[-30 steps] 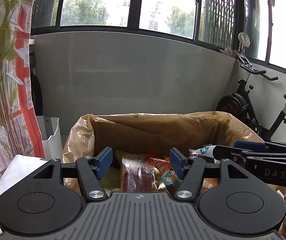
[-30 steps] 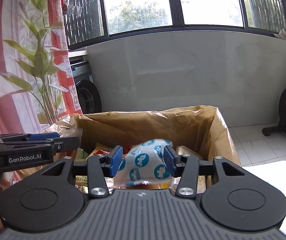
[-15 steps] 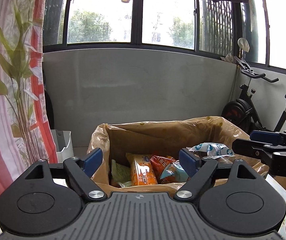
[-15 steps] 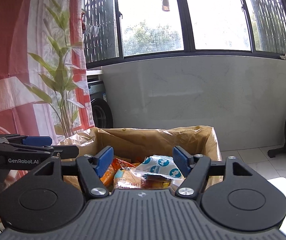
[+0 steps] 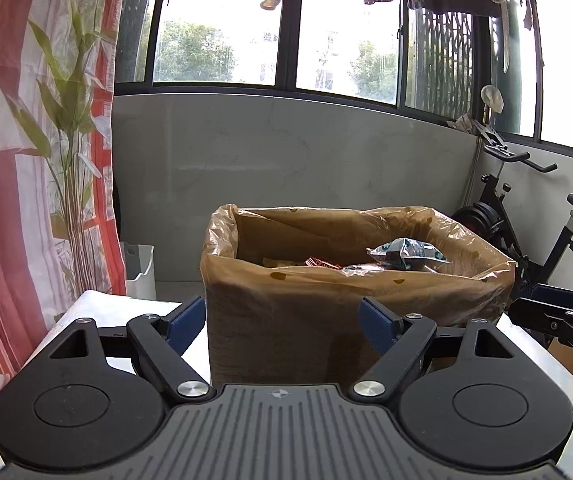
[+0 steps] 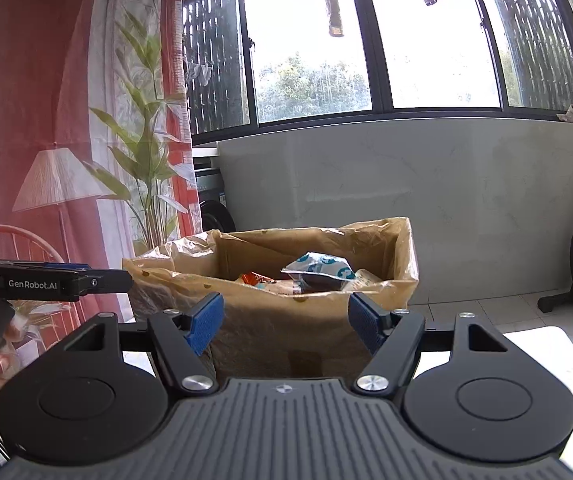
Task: Organize snacks
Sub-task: 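Grasp a red pouch with the left tool while the right tool grasps another red pouch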
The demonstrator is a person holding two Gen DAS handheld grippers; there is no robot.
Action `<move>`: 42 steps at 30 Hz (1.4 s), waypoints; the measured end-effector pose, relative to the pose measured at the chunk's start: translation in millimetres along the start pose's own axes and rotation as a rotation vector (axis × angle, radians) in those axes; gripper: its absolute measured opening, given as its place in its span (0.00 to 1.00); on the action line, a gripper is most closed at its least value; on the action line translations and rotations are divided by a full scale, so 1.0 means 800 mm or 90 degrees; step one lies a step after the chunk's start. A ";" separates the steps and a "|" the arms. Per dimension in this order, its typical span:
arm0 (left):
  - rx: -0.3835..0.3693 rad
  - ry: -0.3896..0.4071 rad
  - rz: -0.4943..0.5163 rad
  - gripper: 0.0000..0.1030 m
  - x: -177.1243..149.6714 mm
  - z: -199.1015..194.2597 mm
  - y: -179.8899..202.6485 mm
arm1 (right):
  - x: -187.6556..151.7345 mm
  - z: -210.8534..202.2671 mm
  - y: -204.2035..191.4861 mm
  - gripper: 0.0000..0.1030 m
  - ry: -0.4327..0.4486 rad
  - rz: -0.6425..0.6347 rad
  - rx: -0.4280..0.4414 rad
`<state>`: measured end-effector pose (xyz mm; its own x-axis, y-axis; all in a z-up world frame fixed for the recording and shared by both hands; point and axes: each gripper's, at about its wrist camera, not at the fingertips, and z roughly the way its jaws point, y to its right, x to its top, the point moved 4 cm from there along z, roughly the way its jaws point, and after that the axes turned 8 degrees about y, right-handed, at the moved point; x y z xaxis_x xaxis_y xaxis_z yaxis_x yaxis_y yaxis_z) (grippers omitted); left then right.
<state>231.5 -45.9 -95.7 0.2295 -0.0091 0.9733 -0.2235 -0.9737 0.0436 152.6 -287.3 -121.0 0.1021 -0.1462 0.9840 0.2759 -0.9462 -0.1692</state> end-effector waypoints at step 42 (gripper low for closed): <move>-0.121 -0.244 -0.012 0.68 -0.201 0.035 0.076 | -0.190 -0.031 0.045 0.12 -0.155 0.055 -0.068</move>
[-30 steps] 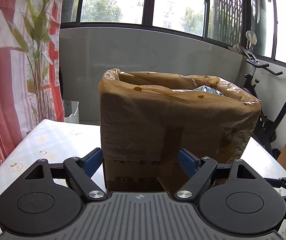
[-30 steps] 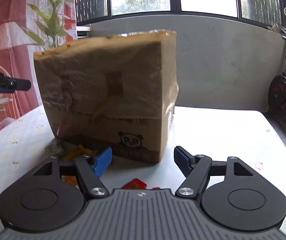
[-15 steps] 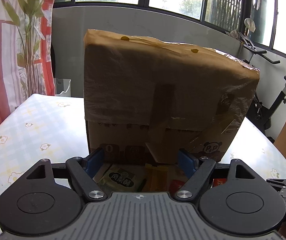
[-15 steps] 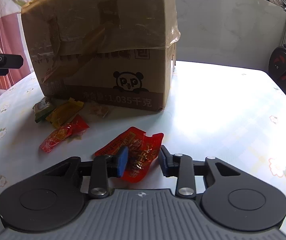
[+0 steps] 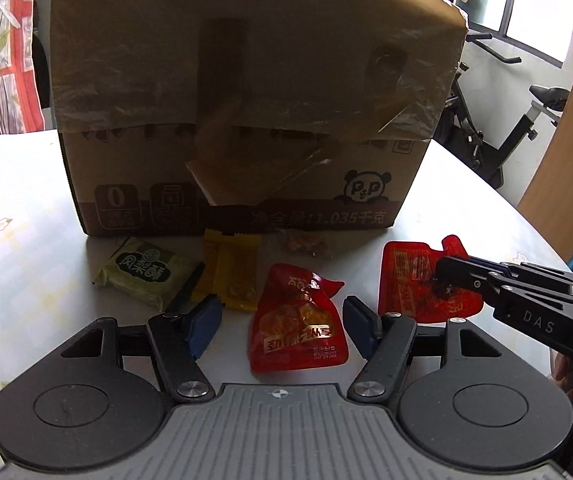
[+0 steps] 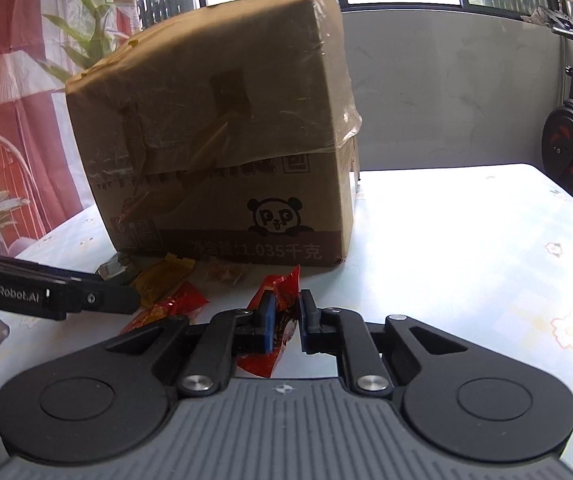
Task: Organize snacks
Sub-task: 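Grasp a red pouch with the left tool while the right tool grasps another red pouch, then carry both red pouches over the open box and open both tools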
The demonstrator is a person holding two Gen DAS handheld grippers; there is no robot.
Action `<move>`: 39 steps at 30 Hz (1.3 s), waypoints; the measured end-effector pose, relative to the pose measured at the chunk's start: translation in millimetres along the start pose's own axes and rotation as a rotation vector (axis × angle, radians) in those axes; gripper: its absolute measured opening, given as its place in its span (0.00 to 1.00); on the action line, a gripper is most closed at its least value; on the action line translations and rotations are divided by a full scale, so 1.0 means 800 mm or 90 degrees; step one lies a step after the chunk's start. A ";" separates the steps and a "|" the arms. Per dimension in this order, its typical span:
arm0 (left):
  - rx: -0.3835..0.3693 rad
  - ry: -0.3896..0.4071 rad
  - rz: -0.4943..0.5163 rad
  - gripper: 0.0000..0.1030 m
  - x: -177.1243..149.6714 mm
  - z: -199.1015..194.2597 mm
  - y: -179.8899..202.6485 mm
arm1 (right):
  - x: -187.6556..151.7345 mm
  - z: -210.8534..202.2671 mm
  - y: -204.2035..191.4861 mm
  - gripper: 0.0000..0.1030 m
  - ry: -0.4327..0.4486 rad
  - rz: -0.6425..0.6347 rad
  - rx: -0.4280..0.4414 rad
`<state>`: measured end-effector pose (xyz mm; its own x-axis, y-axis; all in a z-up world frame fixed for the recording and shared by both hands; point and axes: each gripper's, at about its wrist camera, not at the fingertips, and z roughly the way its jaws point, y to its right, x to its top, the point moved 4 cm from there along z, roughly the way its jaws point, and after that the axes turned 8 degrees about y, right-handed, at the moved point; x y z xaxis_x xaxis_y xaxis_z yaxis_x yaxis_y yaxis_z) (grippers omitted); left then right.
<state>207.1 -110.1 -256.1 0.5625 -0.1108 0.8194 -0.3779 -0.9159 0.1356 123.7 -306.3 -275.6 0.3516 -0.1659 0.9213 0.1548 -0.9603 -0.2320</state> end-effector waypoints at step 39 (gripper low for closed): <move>0.014 0.015 0.050 0.26 -0.013 0.000 0.031 | 0.003 -0.008 0.022 0.12 0.019 0.077 0.020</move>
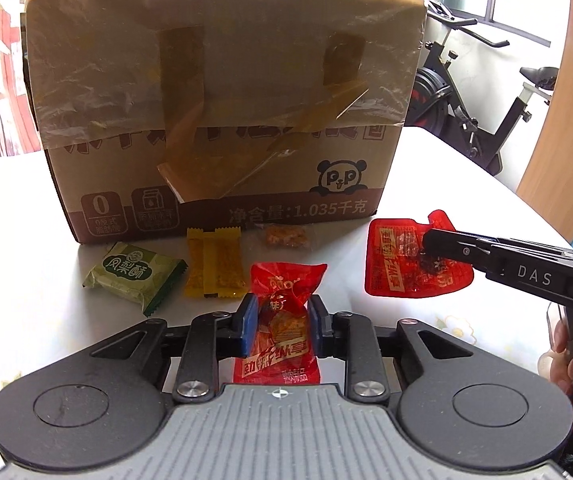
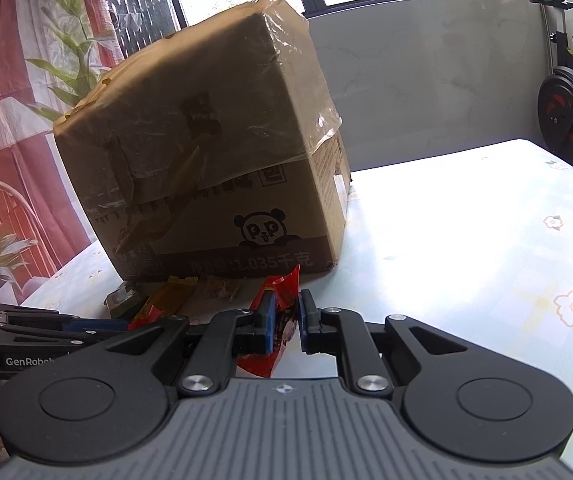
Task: Organize snacks
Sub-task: 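Carry both red pouches over the open box and open both tools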
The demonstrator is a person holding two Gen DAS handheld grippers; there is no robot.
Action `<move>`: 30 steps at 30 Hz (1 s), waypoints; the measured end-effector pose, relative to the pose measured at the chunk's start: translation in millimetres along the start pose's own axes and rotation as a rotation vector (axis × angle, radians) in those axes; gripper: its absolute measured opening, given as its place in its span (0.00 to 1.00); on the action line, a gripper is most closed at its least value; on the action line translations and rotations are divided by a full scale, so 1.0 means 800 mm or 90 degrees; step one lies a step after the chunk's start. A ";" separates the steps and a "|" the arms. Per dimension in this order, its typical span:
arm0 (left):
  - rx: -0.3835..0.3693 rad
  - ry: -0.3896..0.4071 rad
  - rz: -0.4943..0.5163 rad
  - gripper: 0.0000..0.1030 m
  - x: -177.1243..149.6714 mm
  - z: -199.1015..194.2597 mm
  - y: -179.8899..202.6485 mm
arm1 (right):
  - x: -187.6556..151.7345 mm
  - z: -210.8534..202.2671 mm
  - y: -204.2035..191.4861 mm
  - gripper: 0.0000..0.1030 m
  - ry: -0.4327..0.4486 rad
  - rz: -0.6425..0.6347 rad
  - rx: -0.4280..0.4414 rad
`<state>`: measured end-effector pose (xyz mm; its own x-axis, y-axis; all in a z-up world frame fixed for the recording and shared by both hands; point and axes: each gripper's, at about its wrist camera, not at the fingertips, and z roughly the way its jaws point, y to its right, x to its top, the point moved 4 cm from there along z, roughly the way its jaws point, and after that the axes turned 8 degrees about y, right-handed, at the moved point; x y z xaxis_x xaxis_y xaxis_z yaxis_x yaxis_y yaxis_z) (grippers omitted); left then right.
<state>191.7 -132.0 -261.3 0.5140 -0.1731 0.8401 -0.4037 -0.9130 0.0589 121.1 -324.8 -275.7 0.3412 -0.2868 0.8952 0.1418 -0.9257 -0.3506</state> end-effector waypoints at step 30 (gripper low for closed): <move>-0.009 0.151 -0.022 0.09 0.065 -0.088 -0.032 | 0.072 -0.044 -0.037 0.12 0.109 -0.022 0.012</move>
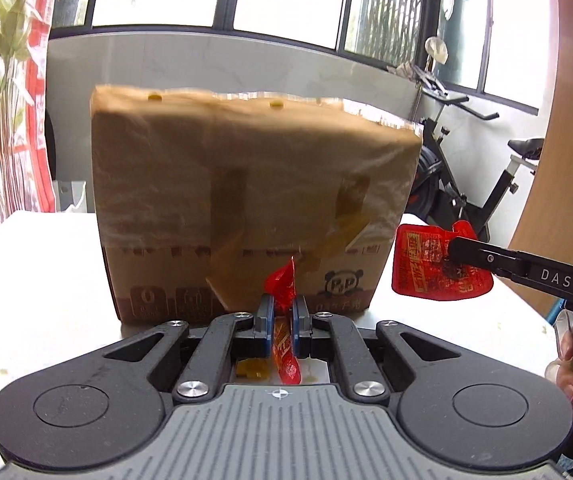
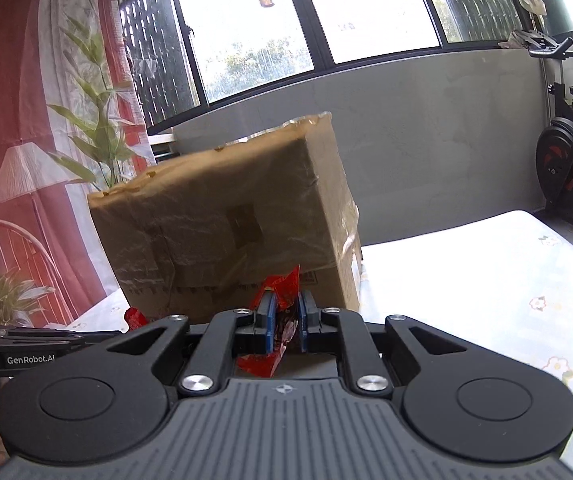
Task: Organize snacks
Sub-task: 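Carry both red pouches over the open box and open both tools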
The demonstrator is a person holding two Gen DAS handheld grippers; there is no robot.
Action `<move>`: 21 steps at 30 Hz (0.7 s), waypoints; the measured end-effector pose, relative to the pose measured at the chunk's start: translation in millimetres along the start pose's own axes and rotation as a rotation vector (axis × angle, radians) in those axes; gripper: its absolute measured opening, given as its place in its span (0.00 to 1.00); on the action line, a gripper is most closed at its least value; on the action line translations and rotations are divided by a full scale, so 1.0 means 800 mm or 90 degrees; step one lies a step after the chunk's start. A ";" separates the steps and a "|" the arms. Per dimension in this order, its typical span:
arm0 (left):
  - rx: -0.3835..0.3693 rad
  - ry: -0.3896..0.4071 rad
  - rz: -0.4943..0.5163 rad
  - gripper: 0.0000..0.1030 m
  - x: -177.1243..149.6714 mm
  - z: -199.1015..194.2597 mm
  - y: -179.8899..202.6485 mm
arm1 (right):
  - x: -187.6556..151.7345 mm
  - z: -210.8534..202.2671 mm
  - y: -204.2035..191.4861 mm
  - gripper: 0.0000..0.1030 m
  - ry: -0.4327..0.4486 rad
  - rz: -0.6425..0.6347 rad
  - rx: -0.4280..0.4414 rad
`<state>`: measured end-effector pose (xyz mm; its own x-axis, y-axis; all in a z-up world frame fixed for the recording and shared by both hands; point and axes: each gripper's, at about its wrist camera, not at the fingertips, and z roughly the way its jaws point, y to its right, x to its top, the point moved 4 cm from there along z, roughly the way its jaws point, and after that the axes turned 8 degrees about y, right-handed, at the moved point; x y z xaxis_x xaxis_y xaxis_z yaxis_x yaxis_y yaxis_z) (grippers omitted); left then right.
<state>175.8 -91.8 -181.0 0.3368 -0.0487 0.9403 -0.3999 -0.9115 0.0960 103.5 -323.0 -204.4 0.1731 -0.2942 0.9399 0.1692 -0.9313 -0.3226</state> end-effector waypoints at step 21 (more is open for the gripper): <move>0.066 0.148 0.005 0.10 0.203 0.060 -0.064 | 0.163 0.181 -0.095 0.12 0.054 -0.100 0.054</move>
<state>292.0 -72.8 -48.5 0.1241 0.0283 0.9919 -0.3078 -0.9492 0.0656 253.3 -259.4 -73.0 0.0566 -0.1669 0.9844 0.2692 -0.9469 -0.1760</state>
